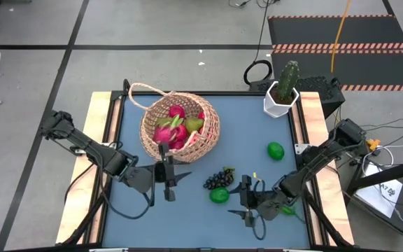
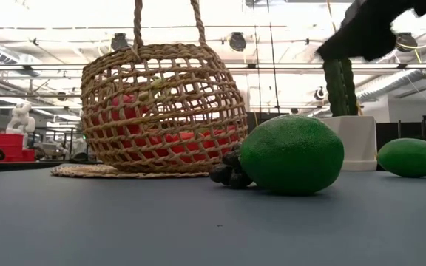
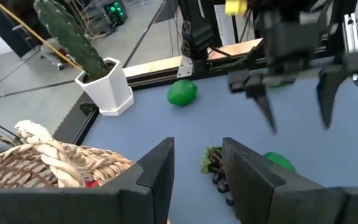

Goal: Build produce basket
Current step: Put the green lime into the basket

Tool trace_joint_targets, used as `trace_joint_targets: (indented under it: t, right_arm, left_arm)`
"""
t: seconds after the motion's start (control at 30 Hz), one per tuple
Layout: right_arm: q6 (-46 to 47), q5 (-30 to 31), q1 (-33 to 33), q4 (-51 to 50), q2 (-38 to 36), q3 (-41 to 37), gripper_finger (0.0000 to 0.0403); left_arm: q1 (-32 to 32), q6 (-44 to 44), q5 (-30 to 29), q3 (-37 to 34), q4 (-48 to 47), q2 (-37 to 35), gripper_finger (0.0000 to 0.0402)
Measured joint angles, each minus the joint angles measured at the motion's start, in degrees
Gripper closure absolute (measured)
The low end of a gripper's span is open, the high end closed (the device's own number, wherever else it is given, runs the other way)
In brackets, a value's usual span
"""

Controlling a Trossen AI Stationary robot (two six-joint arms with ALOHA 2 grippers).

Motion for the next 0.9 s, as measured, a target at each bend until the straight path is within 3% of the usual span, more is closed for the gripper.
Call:
trace_joint_targets:
  t: [0.23, 0.9]
  right_arm:
    - [-3.3, -6.2, -4.6, 5.9, 5.9, 0.0, 0.0071]
    - [-10.4, -5.8, -7.0, 11.9, 13.3, 0.1, 0.0065]
  left_arm:
    - [-0.3, -0.7, 0.2, 0.0, 0.9, 0.0, 0.0263]
    - [-0.3, -0.6, 0.7, 0.0, 0.9, 0.0, 0.0263]
